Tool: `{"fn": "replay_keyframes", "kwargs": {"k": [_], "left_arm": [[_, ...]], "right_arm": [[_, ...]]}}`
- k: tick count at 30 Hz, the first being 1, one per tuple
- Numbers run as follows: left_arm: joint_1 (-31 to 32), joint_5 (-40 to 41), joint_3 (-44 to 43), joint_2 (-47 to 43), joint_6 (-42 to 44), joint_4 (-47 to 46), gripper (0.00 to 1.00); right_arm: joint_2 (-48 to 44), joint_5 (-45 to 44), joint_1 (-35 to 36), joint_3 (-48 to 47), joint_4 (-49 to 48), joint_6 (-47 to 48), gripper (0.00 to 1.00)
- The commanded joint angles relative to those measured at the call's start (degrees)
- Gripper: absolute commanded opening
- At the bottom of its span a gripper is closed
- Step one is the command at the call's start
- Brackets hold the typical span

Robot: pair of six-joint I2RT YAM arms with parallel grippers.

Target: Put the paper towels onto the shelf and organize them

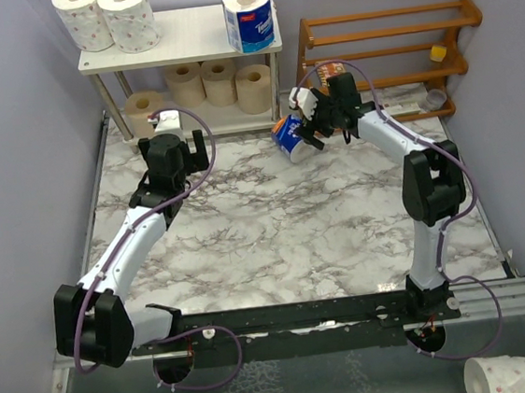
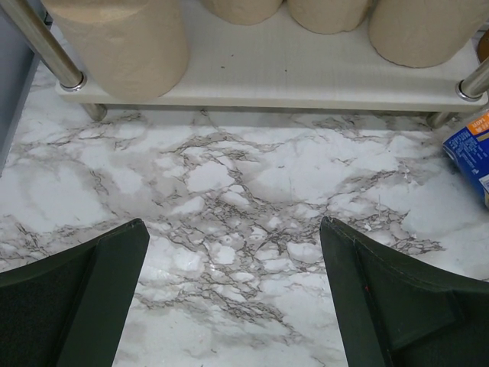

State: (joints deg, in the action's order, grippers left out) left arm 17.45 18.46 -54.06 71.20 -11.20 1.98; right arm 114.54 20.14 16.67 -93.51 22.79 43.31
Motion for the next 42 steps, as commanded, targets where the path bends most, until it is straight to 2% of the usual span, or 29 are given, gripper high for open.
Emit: {"fn": "replay_keyframes", "kwargs": {"k": [1,6,13,16,17,19,20,25,31,35,37,39,41,42], "left_arm": [[-0.7,-1.6,-2.5,0.7,-1.0,0.1,0.99],[-1.0,-1.9,-2.7,1.0,-1.1,0.2,0.99],[-1.5,-2.6,-2.7,1.2,-1.5,0.4,0.99],[-1.5,-2.8,-2.7,1.2,-1.6,0.5,0.99],[-1.5,-2.8,-2.7,1.3,-1.6,0.4,0.99],[-1.5,-3.0,-2.8,1.4,-1.7,0.5,0.99],[-1.5,-3.1,-2.9,1.5,-1.8,0.5,0.99],[-1.5,-3.2,-3.0,1.5,-1.8,0.8,0.99],[-1.6,-3.8,-3.0,1.5,-2.1,0.8,0.99],[-1.7,-4.4,-3.0,1.7,-2.6,0.7,0.99],[-1.8,-4.9,-3.1,1.7,-2.9,0.9,0.99],[-1.8,-5.3,-3.1,1.7,-3.1,1.1,0.99],[-1.8,-5.5,-3.0,1.7,-3.3,1.1,0.99],[-1.8,-5.5,-3.0,1.7,-3.3,1.1,0.99]], "right_arm": [[1.8,2.4,-0.1,3.1,-1.7,-1.5,0.90],[2.3,3.5,-0.1,4.3,-3.9,-3.8,0.88],[3.6,4.1,0.1,4.6,-7.6,-9.3,0.66],[3.3,5.1,0.3,5.1,-10.0,-12.6,0.48],[3.3,5.3,0.3,5.1,-10.5,-13.6,0.38],[3.5,5.9,0.4,4.7,-10.8,-15.5,0.04],[3.7,6.3,0.4,4.4,-10.6,-16.5,0.01],[1.3,10.4,0.4,4.8,-7.9,-21.0,0.01],[-1.8,19.1,0.0,0.8,5.3,-28.1,0.01],[-5.3,17.2,-2.1,1.3,10.1,-52.6,0.01],[-7.8,25.5,-4.4,5.0,8.6,-59.8,0.01],[-11.3,29.6,-5.8,9.4,4.6,-64.3,0.01],[-13.0,35.2,-6.6,10.9,2.4,-65.2,0.01],[-12.9,42.4,-6.8,11.1,1.8,-65.2,0.01]]}}
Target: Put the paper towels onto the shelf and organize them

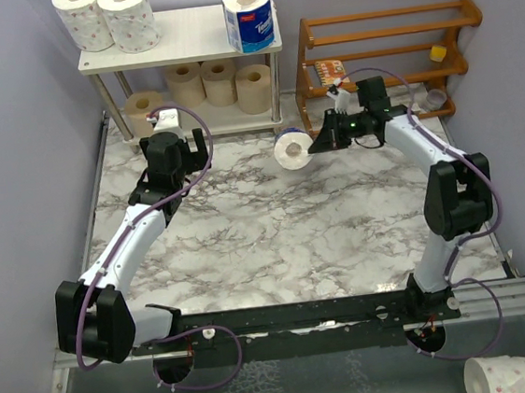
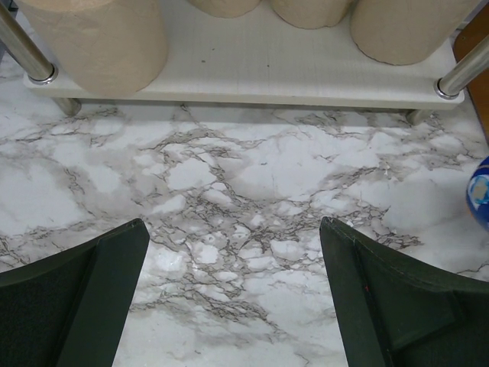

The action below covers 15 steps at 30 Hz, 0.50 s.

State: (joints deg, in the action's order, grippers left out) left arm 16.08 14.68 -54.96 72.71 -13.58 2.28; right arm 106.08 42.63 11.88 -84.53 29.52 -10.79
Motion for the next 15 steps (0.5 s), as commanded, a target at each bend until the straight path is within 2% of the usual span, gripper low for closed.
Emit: {"fn": "replay_keyframes", "kwargs": {"k": [1,3,8,12,15], "left_arm": [[-0.4,-1.8,-2.1,0.2,-1.0,0.9,0.99],[-0.4,-1.8,-2.1,0.2,-1.0,0.9,0.99],[-0.4,-1.9,-2.1,0.1,-1.1,1.0,0.99],[-0.4,-2.1,-2.1,0.1,-1.3,1.1,0.99],[-0.4,-2.8,-2.2,0.7,-1.7,1.0,0.99]], "right_arm": [[-3.9,26.2,-2.1,1.9,-4.9,-11.1,0.01],[-2.3,32.5,-2.1,0.6,-2.0,-11.5,0.01],[-3.9,34.0,-2.4,-0.2,1.2,-9.9,0.01],[-5.6,38.1,-3.6,-3.2,-1.3,-12.6,0.01],[-6.2,37.8,-4.9,-8.6,-3.7,-15.1,0.01]]}}
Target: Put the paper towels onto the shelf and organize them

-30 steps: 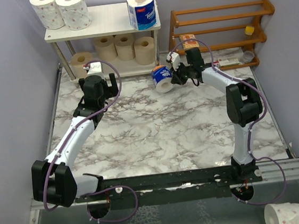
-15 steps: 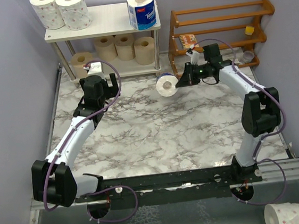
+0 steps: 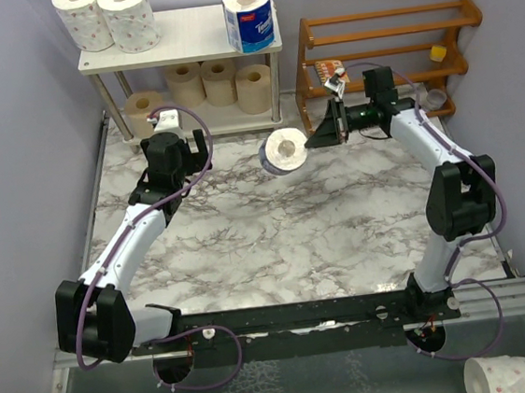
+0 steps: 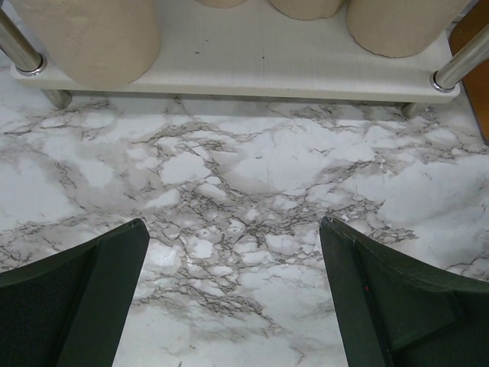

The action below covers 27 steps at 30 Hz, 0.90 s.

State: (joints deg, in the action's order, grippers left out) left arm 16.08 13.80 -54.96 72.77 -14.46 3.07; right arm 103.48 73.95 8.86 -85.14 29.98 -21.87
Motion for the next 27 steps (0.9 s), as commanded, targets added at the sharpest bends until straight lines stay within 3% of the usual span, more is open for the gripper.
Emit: {"fn": "replay_keyframes", "kwargs": {"k": [1,6,12,14,19,21,25,27], "left_arm": [[-0.4,-2.3,-2.2,0.9,-1.0,0.3,0.99],[-0.4,-2.9,-2.8,2.3,-1.4,0.9,0.99],[-0.4,-2.9,-3.2,2.8,-1.4,1.4,0.99],[-0.4,-3.1,-3.2,3.1,-1.4,1.4,0.99],[-0.5,-3.4,-3.6,3.7,-1.4,2.0,0.99],[-0.5,-3.4,-3.8,4.0,-1.4,2.4,0.99],[-0.5,-3.4,-3.9,4.0,-1.4,2.7,0.99],[-0.5,-3.6,-4.1,4.2,-1.5,2.7,0.99]], "right_arm": [[-3.6,5.4,-2.2,-10.4,-3.7,-3.3,0.01],[-4.3,-2.2,-2.4,-16.5,-2.7,-0.9,0.01],[-2.9,3.9,-2.4,-13.0,-6.2,-7.2,0.01],[-3.3,6.7,-2.4,-10.2,-15.8,-15.1,0.01],[-2.7,8.7,-2.5,-1.2,-64.7,-55.8,0.01],[-1.0,9.2,-2.5,-0.6,-71.8,-63.0,0.01],[-0.1,12.1,-2.5,4.4,-62.4,-54.6,0.01],[0.5,13.8,-2.5,8.9,-62.6,-52.8,0.01]]}}
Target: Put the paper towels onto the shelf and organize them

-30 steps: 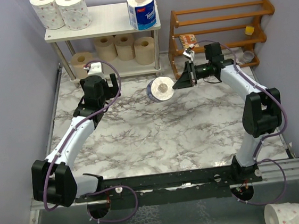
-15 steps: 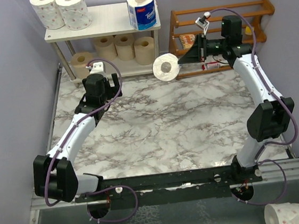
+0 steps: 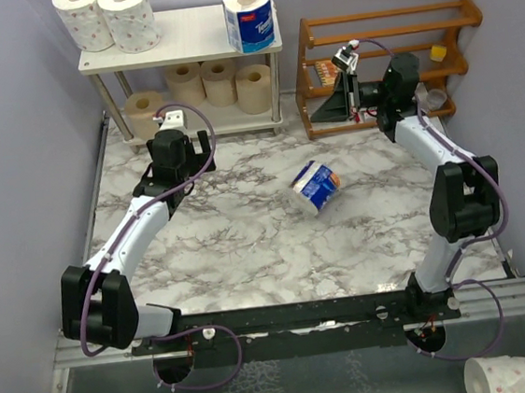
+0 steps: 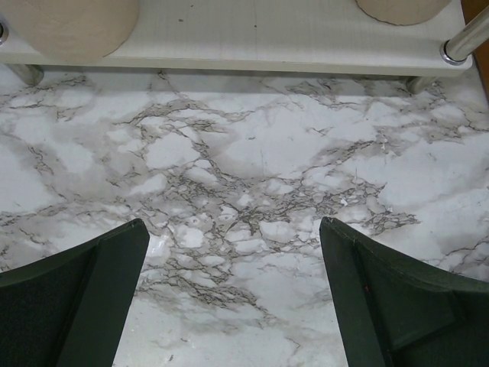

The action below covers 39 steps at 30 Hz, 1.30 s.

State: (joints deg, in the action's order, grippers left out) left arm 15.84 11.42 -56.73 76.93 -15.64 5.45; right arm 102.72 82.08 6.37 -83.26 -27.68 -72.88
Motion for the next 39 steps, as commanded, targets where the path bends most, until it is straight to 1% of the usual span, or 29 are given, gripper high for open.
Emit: {"fn": "replay_keyframes", "kwargs": {"k": [1,3,4,5,6,7,8,9,10,11,12,13,15,17,19,20,21,23,24,25,27,29,31,34,35,37,39], "left_arm": [[-0.3,-1.4,-2.4,0.1,-0.4,0.3,0.99],[-0.3,-1.8,-2.5,0.4,-0.5,0.4,0.99],[-0.3,-1.9,-2.5,0.4,-0.5,0.5,0.99],[-0.3,-1.9,-2.5,0.5,-0.5,0.6,0.99],[-0.3,-1.9,-2.5,0.5,-0.5,0.7,0.99],[-0.3,-1.8,-2.6,0.7,-0.5,0.9,0.99],[-0.3,-1.7,-2.7,0.8,-0.5,1.1,0.99],[-0.3,-1.7,-2.8,0.9,-0.4,1.4,0.99],[-0.3,-1.7,-3.0,1.1,-0.4,1.6,0.99],[-0.3,-1.7,-3.1,1.2,-0.4,1.8,0.99],[-0.3,-1.8,-3.3,1.2,-0.4,1.9,0.99],[-0.4,-2.0,-3.4,1.2,-0.6,2.1,0.99],[-0.4,-2.7,-3.5,1.4,-0.7,2.0,0.99],[-0.4,-5.2,-3.9,1.5,-0.8,2.0,0.99],[-0.4,-15.3,-4.3,1.7,0.6,1.1,0.99],[-0.4,-22.0,-4.9,2.2,1.4,0.7,0.99],[-0.4,-30.5,-5.8,3.0,1.7,0.6,0.99],[-0.3,-45.0,-7.3,4.6,0.6,0.0,0.99],[-0.2,-50.0,-7.7,5.4,-0.7,-0.6,0.99],[-0.1,-52.9,-7.7,5.9,-1.9,-1.0,0.99],[0.2,-53.2,-8.2,7.3,-5.2,0.7,0.99],[0.3,-55.4,-7.8,8.3,-9.5,1.4,0.99],[0.9,-56.1,-5.0,8.1,-15.5,-1.9,0.99],[2.3,-59.2,-0.2,8.7,-25.1,-10.1,0.99],[3.1,-59.4,0.8,9.0,-26.9,-11.8,0.99],[5.7,-57.0,1.3,9.0,-27.5,-12.1,0.99],[8.5,-53.3,0.1,9.2,-25.5,-7.9,0.99]], "right_arm": [[1.5,6.3,0.0,9.3,-7.6,-1.4,0.01],[1.7,7.0,-0.1,11.7,-9.6,0.8,0.01],[1.8,7.0,-0.1,11.8,-8.8,3.2,0.01],[1.9,7.1,-0.1,10.7,-5.5,7.1,0.01],[1.8,7.2,-0.2,8.8,1.0,13.1,0.07],[1.6,5.8,-0.3,6.1,12.0,22.9,0.15],[1.3,1.9,-0.4,1.7,27.2,37.2,0.26],[1.6,-5.3,-0.2,-4.7,48.1,56.6,0.38],[1.9,-14.4,1.1,-10.7,63.2,70.9,0.50],[2.1,-22.4,3.2,-14.2,71.0,81.7,0.54],[1.8,-30.7,4.9,-15.6,76.0,88.4,0.56],[1.0,-36.2,5.6,-14.9,77.9,91.8,0.57],[-1.9,-41.9,5.6,-10.0,78.1,94.6,0.59],[-6.7,-44.9,5.6,-4.0,75.5,95.6,0.62],[-11.7,-45.9,5.5,1.2,72.6,96.0,0.65],[-13.8,-46.5,5.6,3.1,71.7,96.3,0.67],[-15.8,-47.4,5.5,5.0,71.0,96.5,0.67],[-19.3,-49.2,5.5,9.2,70.0,97.3,0.68],[-21.2,-50.0,5.5,11.6,69.2,97.8,0.68],[-23.0,-51.5,5.6,13.8,68.0,97.7,0.68],[-26.4,-53.8,5.5,17.6,66.3,96.9,0.68],[-30.7,-55.1,5.5,20.3,66.0,97.1,0.68],[-35.1,-57.2,5.6,23.4,64.8,96.9,0.69],[-42.1,-60.6,5.6,30.8,59.7,92.8,0.71],[-43.7,-60.7,5.6,33.0,58.7,91.6,0.71],[-45.9,-59.8,5.5,36.8,57.9,89.0,0.70],[-47.0,-58.2,4.8,36.8,59.3,89.5,0.69]]}}
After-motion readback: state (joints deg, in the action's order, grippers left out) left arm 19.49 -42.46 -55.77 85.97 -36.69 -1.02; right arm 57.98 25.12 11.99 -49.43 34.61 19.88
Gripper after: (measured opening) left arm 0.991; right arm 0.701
